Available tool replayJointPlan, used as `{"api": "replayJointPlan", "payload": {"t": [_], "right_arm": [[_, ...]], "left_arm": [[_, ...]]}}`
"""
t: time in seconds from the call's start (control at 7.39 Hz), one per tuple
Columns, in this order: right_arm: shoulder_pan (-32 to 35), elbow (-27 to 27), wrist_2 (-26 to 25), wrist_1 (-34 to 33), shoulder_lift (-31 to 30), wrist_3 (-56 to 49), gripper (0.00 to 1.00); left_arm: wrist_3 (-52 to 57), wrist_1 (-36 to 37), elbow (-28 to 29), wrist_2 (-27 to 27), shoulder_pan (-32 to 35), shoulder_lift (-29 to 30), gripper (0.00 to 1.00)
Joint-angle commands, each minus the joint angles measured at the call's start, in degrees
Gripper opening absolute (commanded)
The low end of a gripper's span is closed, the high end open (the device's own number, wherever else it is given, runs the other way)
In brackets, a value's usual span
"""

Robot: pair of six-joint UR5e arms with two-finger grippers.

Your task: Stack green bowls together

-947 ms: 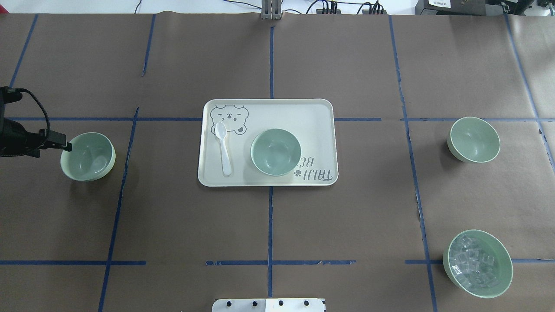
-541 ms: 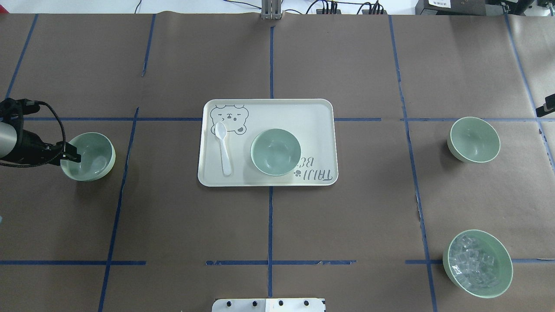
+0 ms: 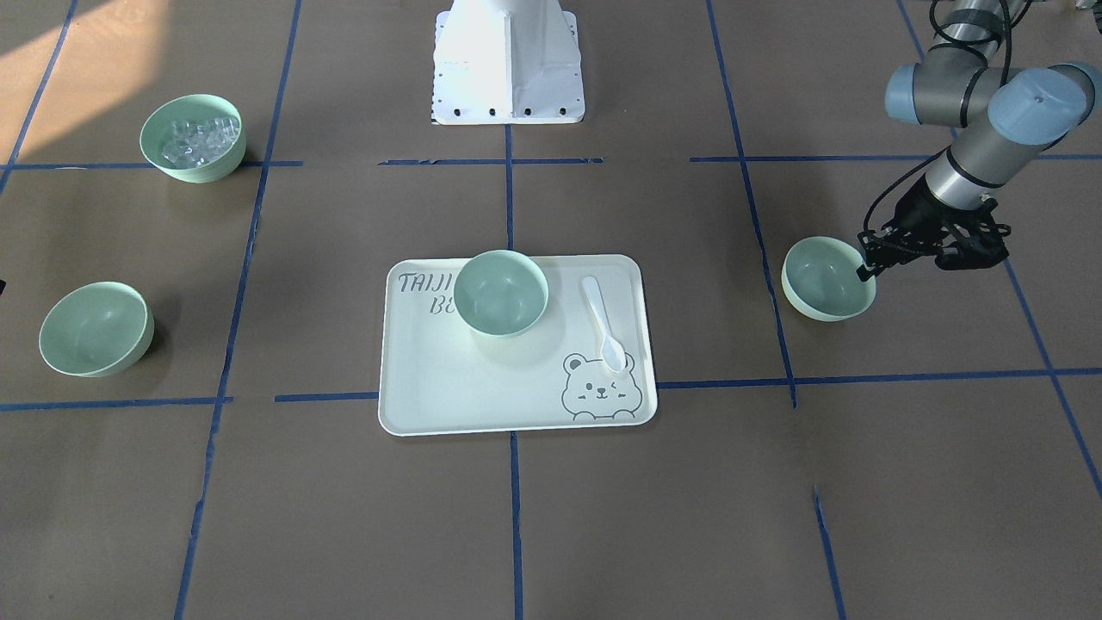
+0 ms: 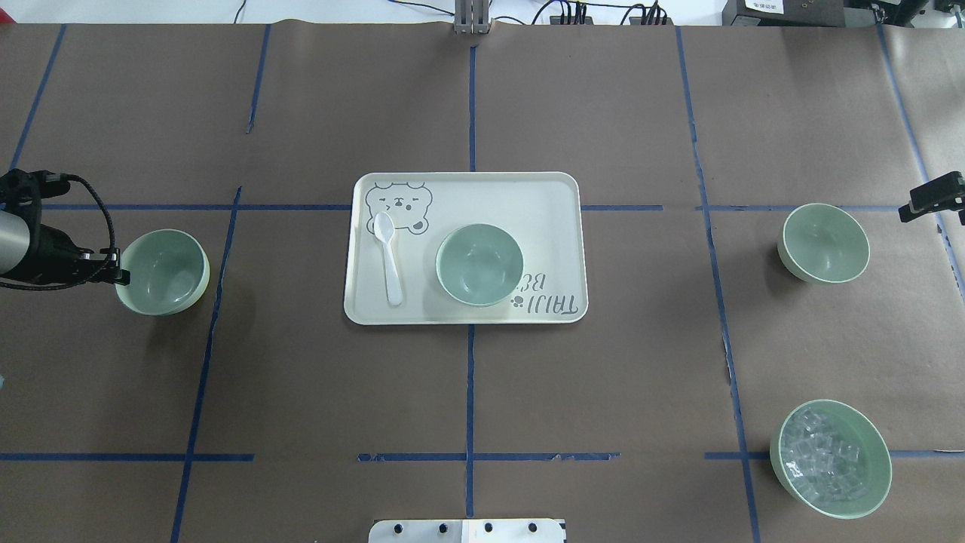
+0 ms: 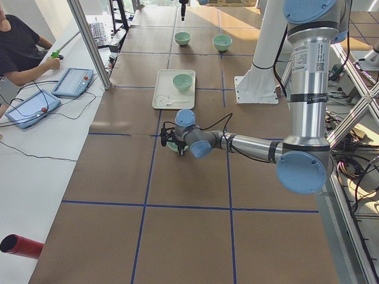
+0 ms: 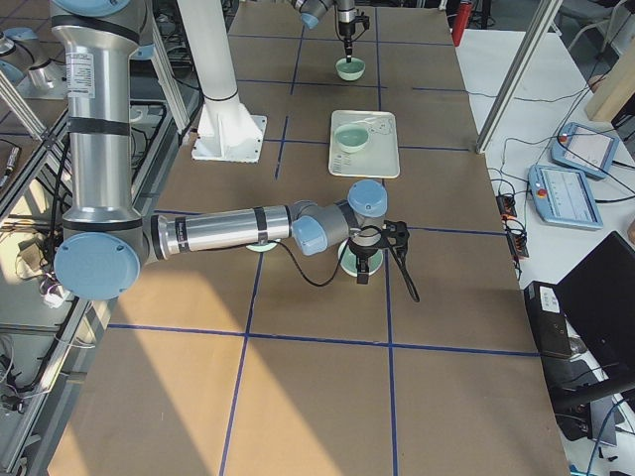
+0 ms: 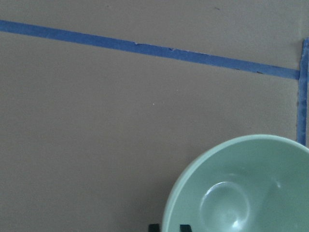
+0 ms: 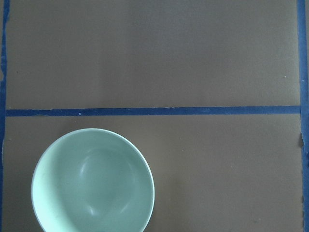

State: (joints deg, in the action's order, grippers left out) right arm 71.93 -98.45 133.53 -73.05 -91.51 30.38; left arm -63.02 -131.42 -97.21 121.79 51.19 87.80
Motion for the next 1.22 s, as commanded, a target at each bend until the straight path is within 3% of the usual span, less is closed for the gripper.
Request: {"api": "replayJointPlan", "payload": {"t": [0.0, 0.41, 0.68, 0.95, 1.08], "right_arm": [[-2.1, 1.4, -1.2, 0.0, 0.6, 0.0, 1.0], [-4.3, 6.4, -1.3, 3.8, 3.4, 1.0, 1.0], [-6.3, 11.1, -2.5, 11.7, 4.1, 4.9, 1.0], [-8.9, 13.3, -4.3, 13.7, 4.3, 5.0, 1.0], [-9.9, 14.6, -4.5, 15.2, 4.3, 5.0, 1.0]], "left_arm": [[-0.1, 8.1, -6.9, 0.5, 0.5, 0.0, 0.0], [-0.5, 19.1, -14.6, 2.6, 0.8, 2.3, 0.0], [-7.3, 23.6, -14.8, 3.2, 0.8, 8.2, 0.0], [-11.0, 33.6, -15.4, 2.9, 0.6, 16.4, 0.0], [-11.6, 35.9, -16.3, 2.9, 0.3, 17.7, 0.0]]}}
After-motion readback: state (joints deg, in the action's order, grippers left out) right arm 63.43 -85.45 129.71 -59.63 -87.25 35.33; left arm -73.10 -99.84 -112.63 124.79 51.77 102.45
